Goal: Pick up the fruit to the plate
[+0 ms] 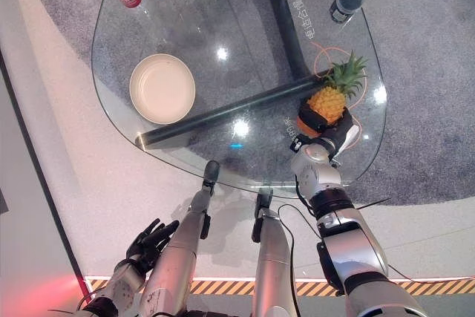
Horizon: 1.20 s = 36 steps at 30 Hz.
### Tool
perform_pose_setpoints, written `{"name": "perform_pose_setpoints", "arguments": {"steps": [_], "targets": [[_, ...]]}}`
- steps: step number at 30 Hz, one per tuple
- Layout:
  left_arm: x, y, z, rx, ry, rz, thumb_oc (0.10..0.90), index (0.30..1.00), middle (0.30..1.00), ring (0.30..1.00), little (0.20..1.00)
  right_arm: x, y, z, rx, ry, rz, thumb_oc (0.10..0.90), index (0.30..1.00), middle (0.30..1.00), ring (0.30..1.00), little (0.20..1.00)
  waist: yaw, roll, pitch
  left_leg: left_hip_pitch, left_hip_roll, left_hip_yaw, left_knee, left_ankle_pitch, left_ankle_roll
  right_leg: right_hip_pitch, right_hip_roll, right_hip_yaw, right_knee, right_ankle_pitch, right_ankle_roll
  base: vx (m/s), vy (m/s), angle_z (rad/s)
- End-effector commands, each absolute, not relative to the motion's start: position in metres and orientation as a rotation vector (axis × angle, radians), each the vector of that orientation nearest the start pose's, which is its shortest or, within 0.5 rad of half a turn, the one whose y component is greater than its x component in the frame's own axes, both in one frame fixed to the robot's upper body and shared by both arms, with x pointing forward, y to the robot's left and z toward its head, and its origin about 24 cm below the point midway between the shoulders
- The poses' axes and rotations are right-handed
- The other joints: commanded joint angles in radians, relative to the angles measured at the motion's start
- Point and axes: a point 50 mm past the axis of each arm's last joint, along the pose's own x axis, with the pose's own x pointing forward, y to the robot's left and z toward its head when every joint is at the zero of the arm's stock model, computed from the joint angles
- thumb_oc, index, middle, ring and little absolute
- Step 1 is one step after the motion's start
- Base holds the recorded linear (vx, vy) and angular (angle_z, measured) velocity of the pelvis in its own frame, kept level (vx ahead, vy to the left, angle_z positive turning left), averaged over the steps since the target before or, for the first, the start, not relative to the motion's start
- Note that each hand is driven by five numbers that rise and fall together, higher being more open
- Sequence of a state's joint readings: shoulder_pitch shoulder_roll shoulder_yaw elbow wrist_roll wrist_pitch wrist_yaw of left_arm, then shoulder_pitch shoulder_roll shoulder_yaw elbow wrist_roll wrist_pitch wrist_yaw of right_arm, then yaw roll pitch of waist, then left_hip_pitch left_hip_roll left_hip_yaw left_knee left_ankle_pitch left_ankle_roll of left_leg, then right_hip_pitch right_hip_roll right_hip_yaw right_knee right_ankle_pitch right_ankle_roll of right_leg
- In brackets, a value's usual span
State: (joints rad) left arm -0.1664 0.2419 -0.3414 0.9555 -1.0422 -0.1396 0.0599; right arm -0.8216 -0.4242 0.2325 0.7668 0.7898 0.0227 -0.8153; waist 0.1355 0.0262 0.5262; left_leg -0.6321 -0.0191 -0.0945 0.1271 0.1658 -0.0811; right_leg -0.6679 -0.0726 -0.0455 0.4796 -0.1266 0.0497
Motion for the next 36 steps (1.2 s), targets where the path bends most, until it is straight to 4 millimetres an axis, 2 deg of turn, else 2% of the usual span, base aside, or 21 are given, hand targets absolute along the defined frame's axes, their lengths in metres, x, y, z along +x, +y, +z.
{"name": "perform_pose_setpoints", "arguments": {"steps": [1,11,17,23,27,31,36], "targets": [[0.198,0.181,-0.118,-0.531,0.740,0.301,0.800,0.900,0.900,0.900,0.900,0.382,-0.226,0.128,0.228,0.132,-0.672,0.100,0.300,0.300,0.300,0.200,0.020,0.020,-0.006,-0.001,-0.124,0.018,0.148,-0.169,0.094,0.011,0.019,-0.068,-0.193,0.156,0.025,0.00,-0.026,0.07],[0.203,0.182,-0.112,-0.545,0.677,0.301,0.800,0.900,0.900,0.900,0.900,0.382,-0.230,0.127,0.214,0.105,-0.645,0.100,0.300,0.300,0.300,0.200,0.022,0.027,-0.006,0.022,-0.124,0.011,0.139,-0.170,0.095,0.031,0.021,-0.067,-0.194,0.148,0.023,-0.01,-0.010,0.00],[0.209,0.189,-0.104,-0.560,0.614,0.340,0.800,0.900,0.900,0.900,0.900,0.380,-0.222,0.136,0.221,0.025,-0.589,0.100,0.300,0.300,0.300,0.200,0.013,0.025,-0.006,0.048,-0.120,0.014,0.135,-0.170,0.090,0.056,0.022,-0.063,-0.197,0.144,0.024,-0.01,-0.023,0.00],[0.229,0.201,-0.078,-0.618,0.426,0.413,0.800,0.900,0.900,0.900,0.900,0.364,-0.198,0.146,0.233,-0.127,-0.475,0.100,0.300,0.300,0.300,0.200,-0.007,0.013,-0.006,0.088,-0.112,0.019,0.133,-0.177,0.090,0.100,0.030,-0.049,-0.202,0.134,0.025,-0.01,-0.061,0.00],[0.240,0.205,-0.058,-0.627,0.306,0.413,0.800,0.900,0.900,0.900,0.900,0.354,-0.183,0.161,0.234,-0.232,-0.370,0.100,0.300,0.300,0.300,0.200,-0.022,0.004,-0.006,0.109,-0.108,0.022,0.128,-0.176,0.091,0.123,0.035,-0.038,-0.210,0.132,0.025,-0.02,-0.051,-0.03],[0.249,0.210,-0.039,-0.689,0.196,0.410,0.800,0.900,0.900,0.900,0.900,0.342,-0.163,0.172,0.188,-0.313,-0.230,0.100,0.300,0.300,0.300,0.200,-0.038,-0.001,-0.006,0.140,-0.104,0.027,0.126,-0.180,0.090,0.156,0.038,-0.029,-0.212,0.123,0.025,0.00,-0.017,-0.01],[0.252,0.213,-0.017,-0.688,0.075,0.385,0.800,0.900,0.900,0.900,0.900,0.329,-0.153,0.177,0.142,-0.379,-0.107,0.100,0.300,0.300,0.300,0.200,-0.047,-0.007,-0.006,0.173,-0.105,0.030,0.124,-0.183,0.090,0.201,0.035,-0.028,-0.226,0.117,0.022,-0.01,-0.048,0.00]]}}
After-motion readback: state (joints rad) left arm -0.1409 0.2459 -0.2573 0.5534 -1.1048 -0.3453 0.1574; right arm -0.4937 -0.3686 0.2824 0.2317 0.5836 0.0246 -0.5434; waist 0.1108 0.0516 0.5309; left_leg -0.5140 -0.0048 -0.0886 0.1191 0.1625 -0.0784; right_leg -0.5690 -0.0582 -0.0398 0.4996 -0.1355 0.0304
